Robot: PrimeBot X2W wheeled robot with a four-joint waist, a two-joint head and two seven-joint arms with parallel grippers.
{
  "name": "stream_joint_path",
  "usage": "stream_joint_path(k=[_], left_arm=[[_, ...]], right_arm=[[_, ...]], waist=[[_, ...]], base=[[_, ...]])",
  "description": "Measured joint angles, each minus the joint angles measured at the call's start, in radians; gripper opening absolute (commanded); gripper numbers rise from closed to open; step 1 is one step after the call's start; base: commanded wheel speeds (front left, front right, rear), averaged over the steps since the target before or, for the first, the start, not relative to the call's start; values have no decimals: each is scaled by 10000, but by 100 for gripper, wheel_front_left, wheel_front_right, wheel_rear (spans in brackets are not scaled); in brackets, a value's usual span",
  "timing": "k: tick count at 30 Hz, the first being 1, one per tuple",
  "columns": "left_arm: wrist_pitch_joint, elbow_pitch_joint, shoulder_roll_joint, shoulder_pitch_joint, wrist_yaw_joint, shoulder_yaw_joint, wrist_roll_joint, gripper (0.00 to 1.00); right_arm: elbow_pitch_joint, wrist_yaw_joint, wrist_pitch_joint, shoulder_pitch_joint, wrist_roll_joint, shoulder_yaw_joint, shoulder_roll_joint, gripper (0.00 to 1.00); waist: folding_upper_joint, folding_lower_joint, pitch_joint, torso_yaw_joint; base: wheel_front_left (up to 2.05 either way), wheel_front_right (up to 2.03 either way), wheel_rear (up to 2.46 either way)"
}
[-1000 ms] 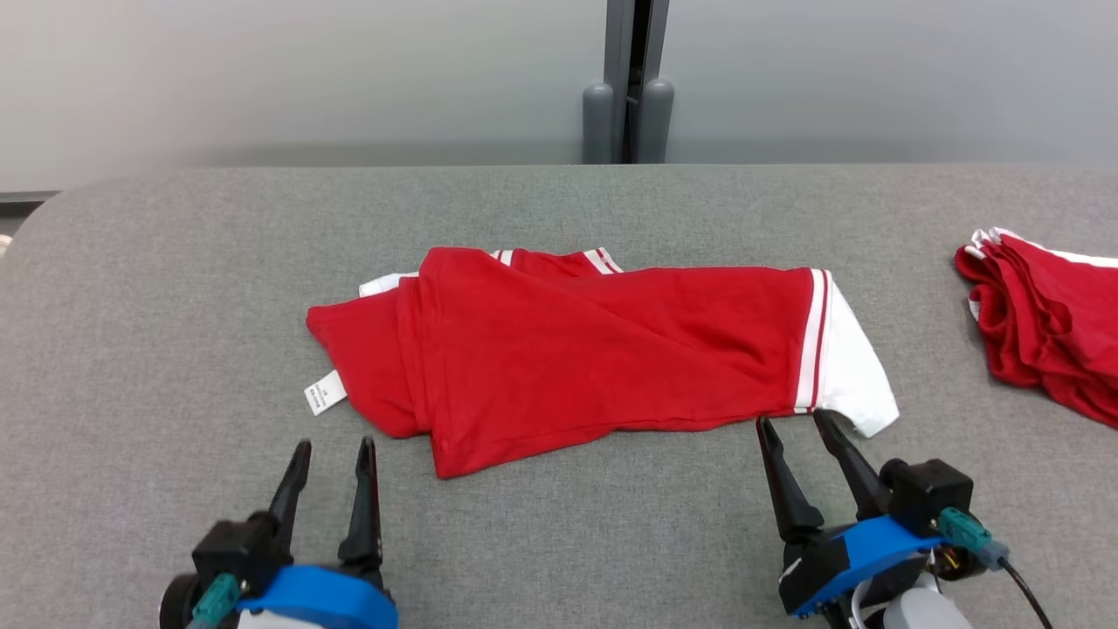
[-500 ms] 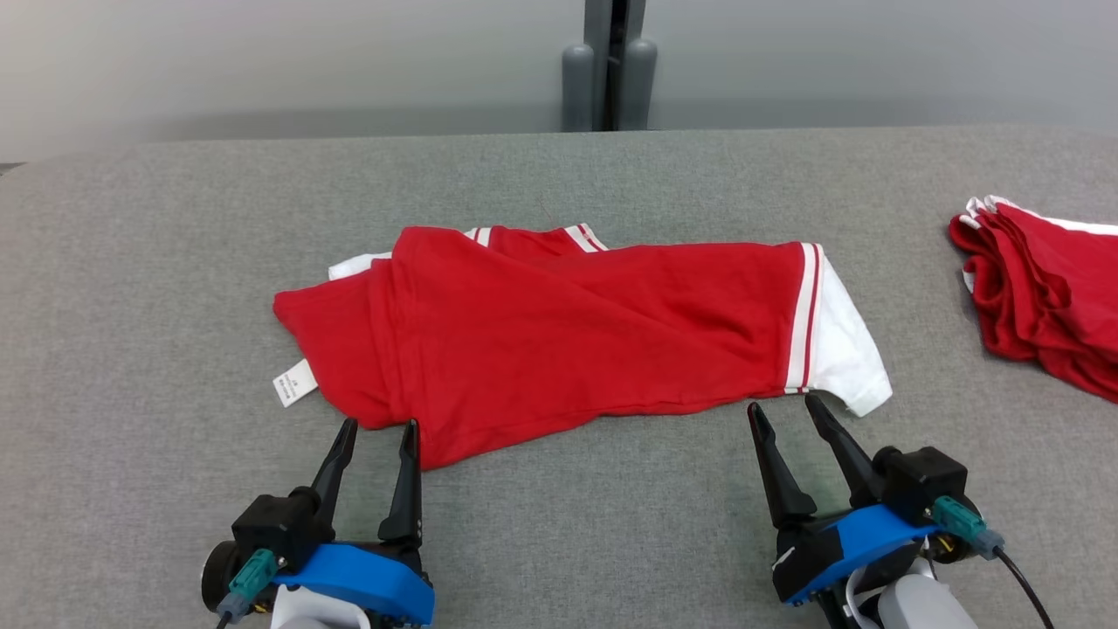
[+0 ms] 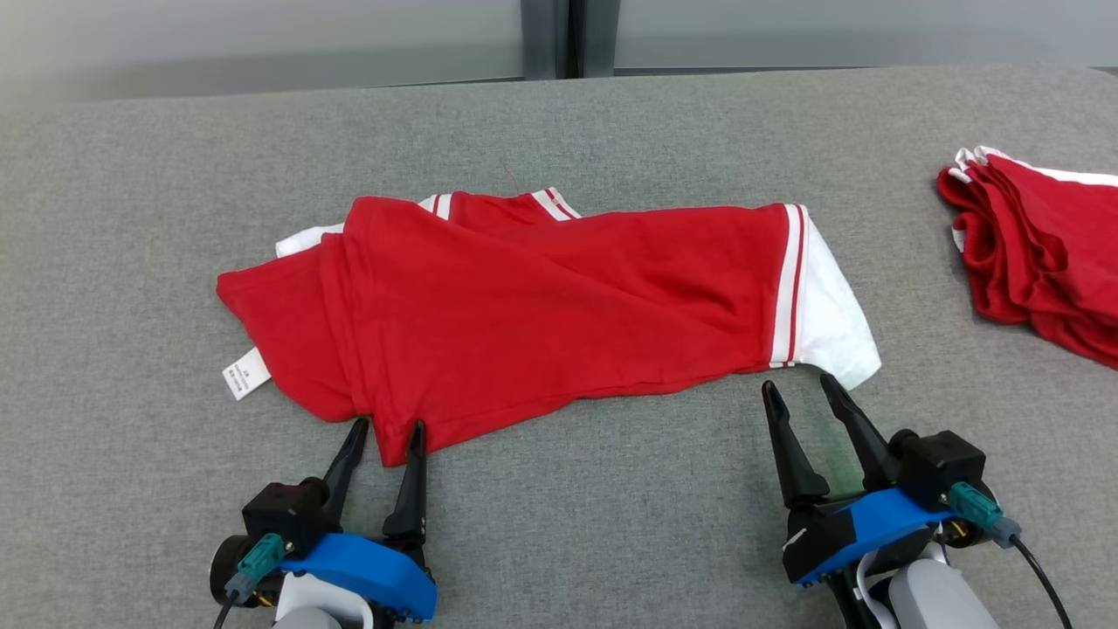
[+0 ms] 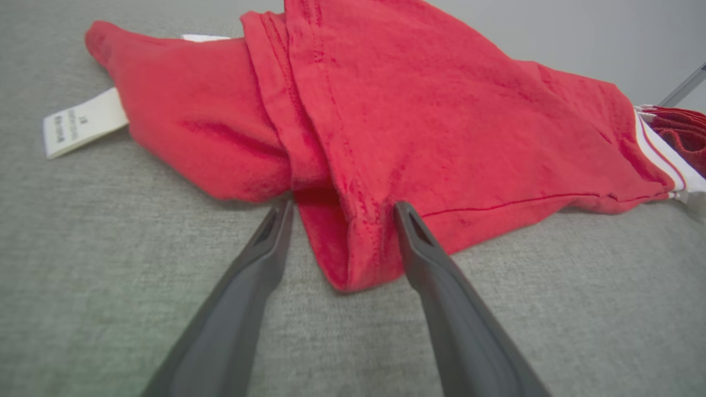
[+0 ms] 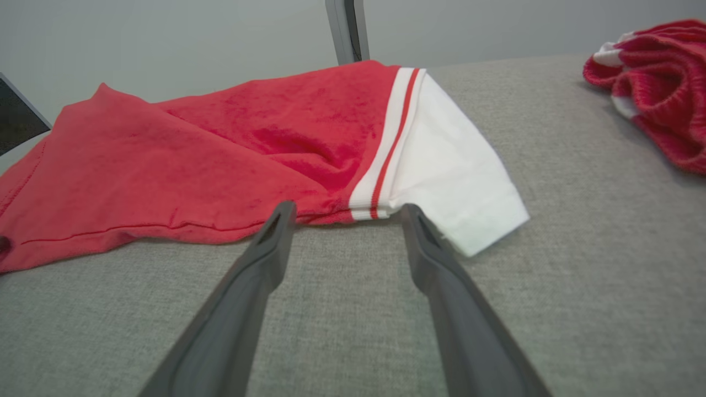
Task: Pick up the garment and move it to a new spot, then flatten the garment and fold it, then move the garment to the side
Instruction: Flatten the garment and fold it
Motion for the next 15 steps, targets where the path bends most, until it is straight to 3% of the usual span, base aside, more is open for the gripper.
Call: stream_joint_path(k=[1, 2, 3, 9, 15], left_arm=[[0, -12, 10, -5, 0, -48, -61, 83], [0, -21, 13, -9, 0, -92, -121, 33], [0, -46, 13, -19, 0, -128, -184, 0], [0, -215, 153, -66, -2, -520, -518, 0], [-2, -748, 173, 179, -2, 146, -351, 0]], right_arm=[[0, 0, 0, 0, 0, -23, 0, 100], [2, 0, 0, 0, 0, -48, 0, 100], [6, 0, 0, 0, 0, -79, 0, 100], [107, 0, 0, -1, -35, -207, 2, 100], [280, 0, 0, 169, -92, -458, 4, 100]], waist=[[0, 0, 15, 13], [0, 0, 21, 36], [0, 0, 16, 73], [0, 0, -225, 484], [0, 0, -904, 1034]], base=[[0, 0, 0], [0, 0, 0], [0, 0, 0], [0, 0, 0], [0, 0, 0]])
